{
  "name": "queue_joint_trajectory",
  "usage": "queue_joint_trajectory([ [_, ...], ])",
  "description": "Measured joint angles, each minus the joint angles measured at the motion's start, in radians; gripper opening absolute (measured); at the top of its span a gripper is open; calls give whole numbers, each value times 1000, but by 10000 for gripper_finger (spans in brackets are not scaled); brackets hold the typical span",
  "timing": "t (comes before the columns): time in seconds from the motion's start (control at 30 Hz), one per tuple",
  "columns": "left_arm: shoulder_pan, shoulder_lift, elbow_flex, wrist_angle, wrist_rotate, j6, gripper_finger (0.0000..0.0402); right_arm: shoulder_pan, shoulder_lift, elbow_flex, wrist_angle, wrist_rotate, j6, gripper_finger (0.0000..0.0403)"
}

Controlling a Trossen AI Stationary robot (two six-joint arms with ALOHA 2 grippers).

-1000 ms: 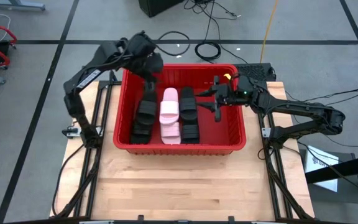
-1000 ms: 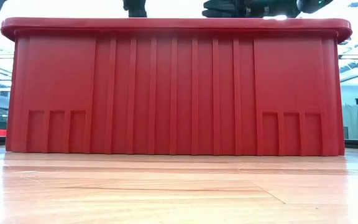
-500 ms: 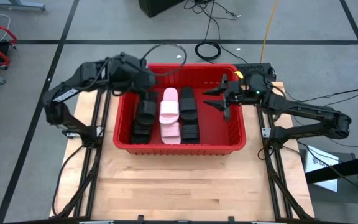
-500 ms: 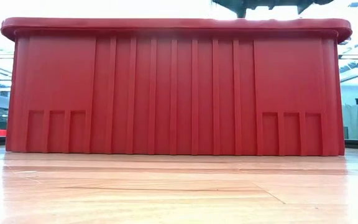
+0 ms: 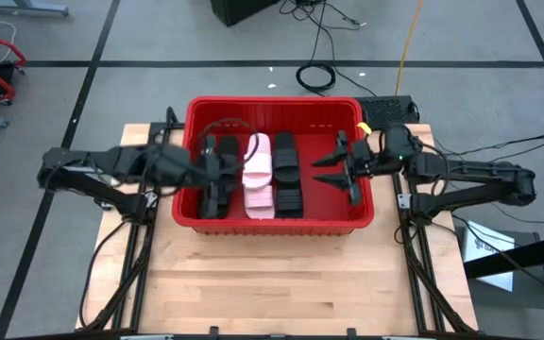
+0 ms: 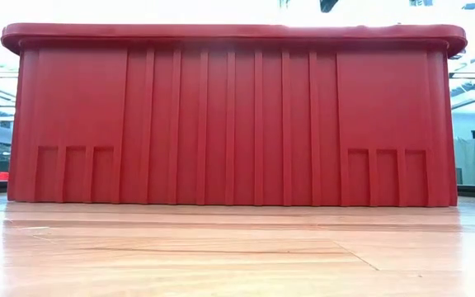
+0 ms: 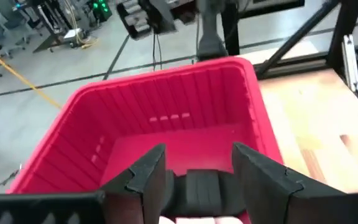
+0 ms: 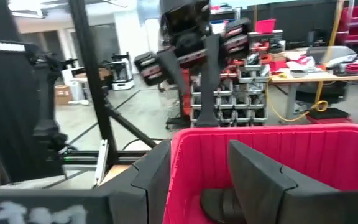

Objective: Pick and place slides into bin
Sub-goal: Return to Home Position

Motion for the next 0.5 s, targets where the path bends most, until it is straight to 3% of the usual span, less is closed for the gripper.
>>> queue_joint_trajectory([
  [0.17, -117, -68, -162, 67, -114, -27, 179, 72, 0, 0, -9, 132, 2, 153],
  [0.33, -184, -181, -337, 181, -121, -16, 179, 91, 2, 0, -54, 130, 2, 153],
  [0.5, -183, -358, -483, 317, -123, 29, 179, 119, 1, 0, -52, 128, -2, 153],
])
